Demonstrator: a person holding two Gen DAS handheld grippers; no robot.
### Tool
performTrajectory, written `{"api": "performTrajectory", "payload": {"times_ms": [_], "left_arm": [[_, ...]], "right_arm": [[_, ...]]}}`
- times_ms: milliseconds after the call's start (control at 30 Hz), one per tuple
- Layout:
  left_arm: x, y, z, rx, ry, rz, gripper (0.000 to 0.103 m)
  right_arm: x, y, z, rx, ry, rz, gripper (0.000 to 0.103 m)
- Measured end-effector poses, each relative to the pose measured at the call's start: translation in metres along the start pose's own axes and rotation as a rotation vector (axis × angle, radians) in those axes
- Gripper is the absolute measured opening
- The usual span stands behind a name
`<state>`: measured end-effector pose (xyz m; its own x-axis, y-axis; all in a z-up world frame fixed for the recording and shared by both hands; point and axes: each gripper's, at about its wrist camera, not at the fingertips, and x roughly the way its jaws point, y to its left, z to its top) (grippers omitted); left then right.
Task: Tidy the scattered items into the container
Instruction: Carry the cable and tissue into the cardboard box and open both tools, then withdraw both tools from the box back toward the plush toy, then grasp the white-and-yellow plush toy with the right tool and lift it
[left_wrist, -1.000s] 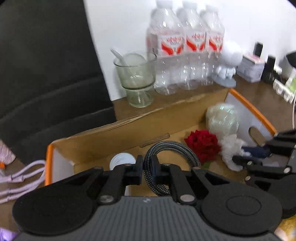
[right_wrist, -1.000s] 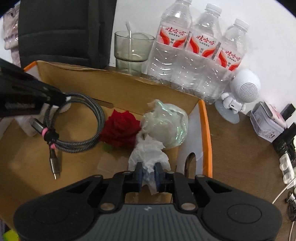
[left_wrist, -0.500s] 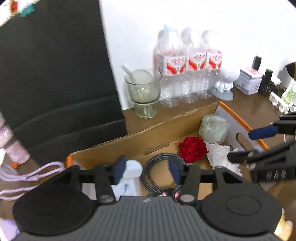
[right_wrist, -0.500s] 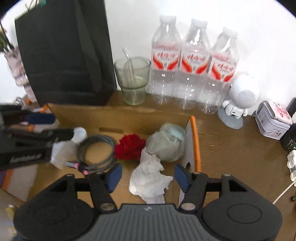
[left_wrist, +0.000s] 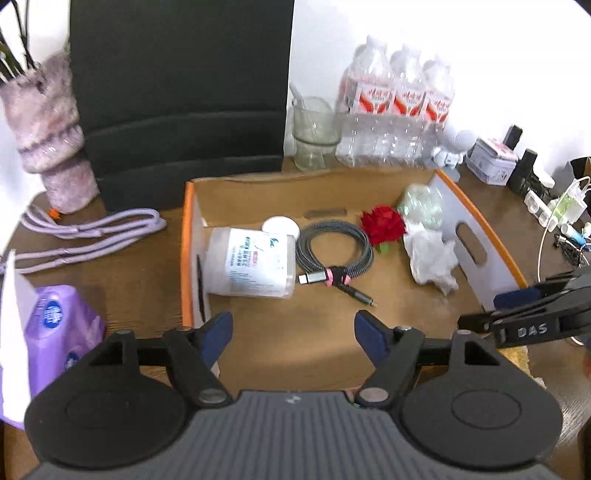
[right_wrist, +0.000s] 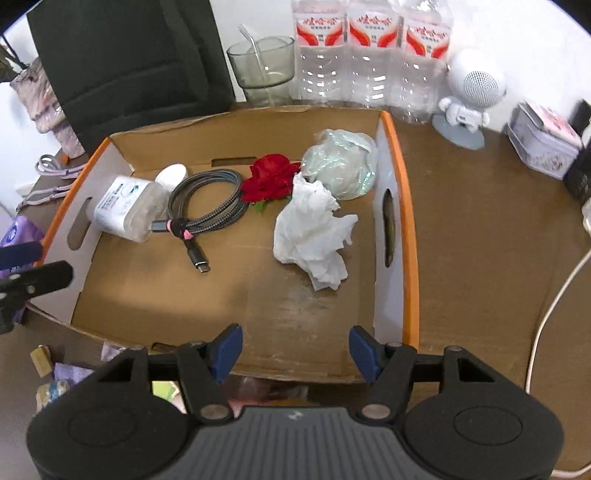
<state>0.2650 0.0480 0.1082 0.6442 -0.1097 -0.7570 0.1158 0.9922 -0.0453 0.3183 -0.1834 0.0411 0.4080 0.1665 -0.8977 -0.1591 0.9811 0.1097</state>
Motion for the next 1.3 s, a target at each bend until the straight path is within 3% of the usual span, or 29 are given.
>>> {"api": "performTrajectory", "payload": {"times_ms": [133, 200, 300, 333, 433, 533, 633, 700, 767, 867, 933, 1033, 1100, 1167, 1233, 1300], "left_arm": [[-0.023, -0.011, -0.018, 0.033, -0.064, 0.015, 0.079], [-0.042, -0.019, -0.036, 0.034, -0.144, 0.042, 0.079], [-0.073, -0.024, -0.077, -0.012, -0.288, 0.062, 0.082], [-0.083, -0.025, -0.095, -0.045, -0.331, 0.07, 0.083], [-0.104, -0.026, -0.155, -0.107, -0.422, 0.066, 0.083], [-0.123, -0.032, -0.218, -0.168, -0.498, 0.062, 0.083], [-0.133, -0.044, -0.268, -0.202, -0.49, 0.038, 0.081], [-0.137, -0.053, -0.285, -0.165, -0.482, 0.048, 0.081], [-0.135, -0.054, -0.284, -0.131, -0.475, 0.049, 0.08], [-0.125, -0.042, -0.27, -0.104, -0.449, 0.078, 0.08], [-0.115, -0.027, -0.255, -0.065, -0.444, 0.055, 0.085], [-0.094, -0.001, -0.229, -0.028, -0.402, 0.007, 0.084], [-0.082, 0.008, -0.216, 0.033, -0.383, -0.014, 0.076], [-0.071, 0.009, -0.207, 0.126, -0.353, -0.046, 0.074], [-0.061, 0.005, -0.203, 0.212, -0.3, -0.047, 0.061], [-0.052, 0.002, -0.201, 0.242, -0.259, -0.039, 0.037]], "right_arm": [[-0.009, 0.005, -0.006, 0.003, -0.033, -0.011, 0.065], [-0.021, 0.007, -0.008, 0.015, -0.077, -0.011, 0.068], [-0.06, 0.009, -0.025, -0.009, -0.254, -0.023, 0.068], [-0.071, 0.009, -0.037, -0.019, -0.316, -0.002, 0.073], [-0.099, 0.015, -0.1, -0.091, -0.528, 0.034, 0.085], [-0.112, 0.029, -0.174, -0.164, -0.678, 0.013, 0.085], [-0.114, 0.033, -0.252, -0.104, -0.773, 0.052, 0.086], [-0.109, 0.029, -0.288, -0.041, -0.784, 0.069, 0.086], [-0.1, 0.03, -0.304, -0.025, -0.726, 0.067, 0.086], [-0.094, 0.036, -0.313, -0.078, -0.684, 0.029, 0.086], [-0.096, 0.037, -0.313, -0.09, -0.689, -0.004, 0.085], [-0.095, 0.031, -0.302, -0.103, -0.684, -0.009, 0.085], [-0.09, 0.024, -0.292, -0.111, -0.658, -0.019, 0.083], [-0.081, 0.018, -0.281, -0.098, -0.625, -0.019, 0.079], [-0.073, 0.011, -0.269, -0.058, -0.617, 0.003, 0.078], [-0.064, 0.006, -0.257, -0.032, -0.598, 0.015, 0.074]]}}
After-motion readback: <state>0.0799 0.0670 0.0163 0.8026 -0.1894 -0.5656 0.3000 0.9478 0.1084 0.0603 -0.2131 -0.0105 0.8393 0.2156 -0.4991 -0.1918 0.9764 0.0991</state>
